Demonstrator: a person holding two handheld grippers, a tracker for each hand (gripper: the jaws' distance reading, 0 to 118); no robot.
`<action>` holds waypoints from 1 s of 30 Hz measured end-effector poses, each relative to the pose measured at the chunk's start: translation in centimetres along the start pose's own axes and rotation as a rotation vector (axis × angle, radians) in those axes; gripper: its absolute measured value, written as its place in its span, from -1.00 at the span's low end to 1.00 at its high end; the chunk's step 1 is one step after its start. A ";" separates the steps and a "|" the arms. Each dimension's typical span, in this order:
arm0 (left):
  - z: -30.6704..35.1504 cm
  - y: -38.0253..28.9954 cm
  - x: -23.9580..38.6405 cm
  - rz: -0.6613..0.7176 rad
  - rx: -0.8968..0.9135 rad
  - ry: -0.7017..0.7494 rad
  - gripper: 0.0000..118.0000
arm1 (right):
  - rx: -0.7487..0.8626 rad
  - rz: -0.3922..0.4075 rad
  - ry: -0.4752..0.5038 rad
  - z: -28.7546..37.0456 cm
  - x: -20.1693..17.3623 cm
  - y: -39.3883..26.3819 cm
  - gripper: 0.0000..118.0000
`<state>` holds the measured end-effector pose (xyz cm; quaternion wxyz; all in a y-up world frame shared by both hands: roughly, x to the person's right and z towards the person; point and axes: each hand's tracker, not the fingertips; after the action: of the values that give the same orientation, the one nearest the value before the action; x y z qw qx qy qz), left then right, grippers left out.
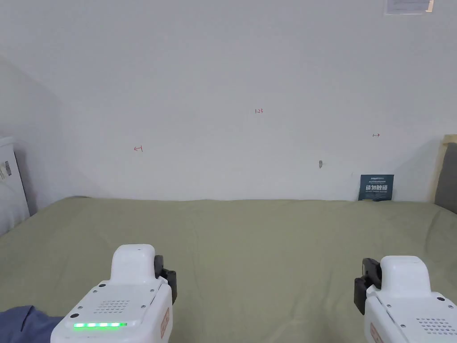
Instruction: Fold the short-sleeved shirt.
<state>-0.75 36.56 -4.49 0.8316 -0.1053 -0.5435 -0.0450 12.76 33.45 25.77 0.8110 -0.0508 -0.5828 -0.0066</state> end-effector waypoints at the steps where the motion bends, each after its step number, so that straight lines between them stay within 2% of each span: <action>1: 0.5 0.5 0.2 -0.004 0.000 0.022 -1.00 | -0.008 0.000 0.029 0.0 0.3 0.0 -0.98; 3: 1.5 1.0 0.6 -0.038 0.021 0.042 -1.00 | -0.006 0.007 0.014 -0.1 0.2 0.0 -0.98; 4: -0.1 -0.4 0.6 -0.044 0.021 0.038 -1.00 | -0.004 0.012 0.009 0.0 0.3 -0.1 -0.98; 9: -1.0 -0.9 -0.1 -0.021 0.010 0.046 -1.00 | -0.009 0.007 0.008 0.0 0.2 0.1 -0.98; 13: -0.3 -0.9 -2.1 -0.011 0.014 0.081 -1.00 | -0.031 0.009 0.039 -0.9 -1.2 0.2 -0.98; 17: 1.3 -1.1 -5.9 0.005 0.005 0.212 -1.00 | -0.044 0.016 0.165 -1.9 -5.5 -0.1 -0.98; 23: 6.8 -1.6 -13.8 0.033 -0.011 0.447 -1.00 | -0.033 0.014 0.423 -2.2 -15.8 -0.2 -0.98; 26: 10.0 -2.3 -17.5 0.088 -0.025 0.552 -1.00 | -0.038 0.001 0.530 -2.3 -19.9 -0.3 -0.98; 30: 13.1 -3.3 -21.0 0.135 -0.040 0.657 -1.00 | -0.041 0.019 0.610 -2.0 -23.5 -0.5 -0.98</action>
<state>-21.61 35.43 -18.21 0.9612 -0.1370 -0.2373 -0.0321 7.10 31.58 2.95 0.9475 -0.0681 -0.3114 -0.0259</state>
